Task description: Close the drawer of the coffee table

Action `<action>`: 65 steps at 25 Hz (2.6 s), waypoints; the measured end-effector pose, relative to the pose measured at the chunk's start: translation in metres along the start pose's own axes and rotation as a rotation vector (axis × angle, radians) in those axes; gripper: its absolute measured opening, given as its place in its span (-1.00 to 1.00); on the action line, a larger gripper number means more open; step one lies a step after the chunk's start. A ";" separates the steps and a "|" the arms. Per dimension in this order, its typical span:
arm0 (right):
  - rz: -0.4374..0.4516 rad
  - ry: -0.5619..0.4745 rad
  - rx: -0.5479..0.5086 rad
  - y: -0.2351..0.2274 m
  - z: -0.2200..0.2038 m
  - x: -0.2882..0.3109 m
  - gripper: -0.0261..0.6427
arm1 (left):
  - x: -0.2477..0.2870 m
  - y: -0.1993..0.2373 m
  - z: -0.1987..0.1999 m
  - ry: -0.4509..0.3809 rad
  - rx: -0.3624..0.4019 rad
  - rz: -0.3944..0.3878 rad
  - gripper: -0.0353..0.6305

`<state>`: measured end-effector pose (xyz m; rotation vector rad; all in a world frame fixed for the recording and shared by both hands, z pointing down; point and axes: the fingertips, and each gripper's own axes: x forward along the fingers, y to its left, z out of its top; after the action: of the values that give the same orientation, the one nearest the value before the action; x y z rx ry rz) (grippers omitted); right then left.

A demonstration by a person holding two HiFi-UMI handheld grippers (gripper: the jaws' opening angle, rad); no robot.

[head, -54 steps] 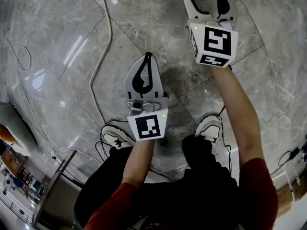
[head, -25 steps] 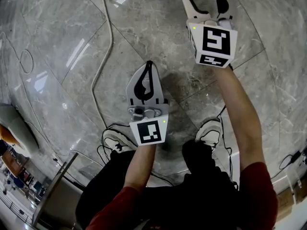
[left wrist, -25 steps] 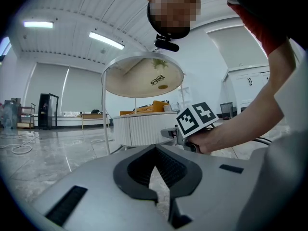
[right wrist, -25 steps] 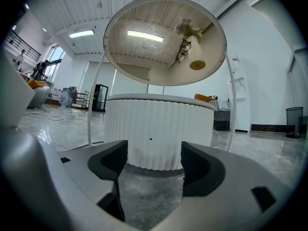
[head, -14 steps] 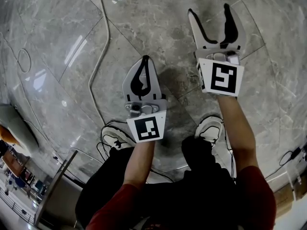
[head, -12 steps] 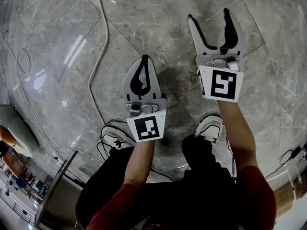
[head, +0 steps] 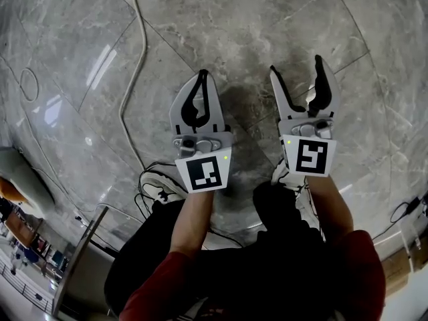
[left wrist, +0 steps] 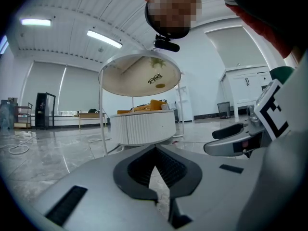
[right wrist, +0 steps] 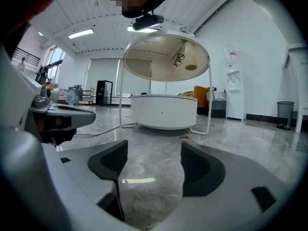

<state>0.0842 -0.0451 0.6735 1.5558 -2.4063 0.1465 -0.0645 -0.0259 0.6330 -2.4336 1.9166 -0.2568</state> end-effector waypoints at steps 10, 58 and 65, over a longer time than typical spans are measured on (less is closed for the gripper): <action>0.021 0.003 -0.004 0.007 0.000 0.002 0.05 | 0.001 0.000 0.004 -0.011 -0.003 -0.001 -0.86; -0.093 -0.051 0.007 -0.046 0.507 -0.139 -0.85 | -0.058 0.106 0.501 0.055 0.072 -0.077 -0.86; -0.097 -0.117 0.042 -0.067 0.719 -0.220 -0.85 | -0.099 0.119 0.716 0.102 -0.049 -0.023 -0.86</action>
<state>0.1064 -0.0453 -0.0814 1.7420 -2.4223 0.0897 -0.0945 -0.0131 -0.0984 -2.5214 1.9587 -0.3460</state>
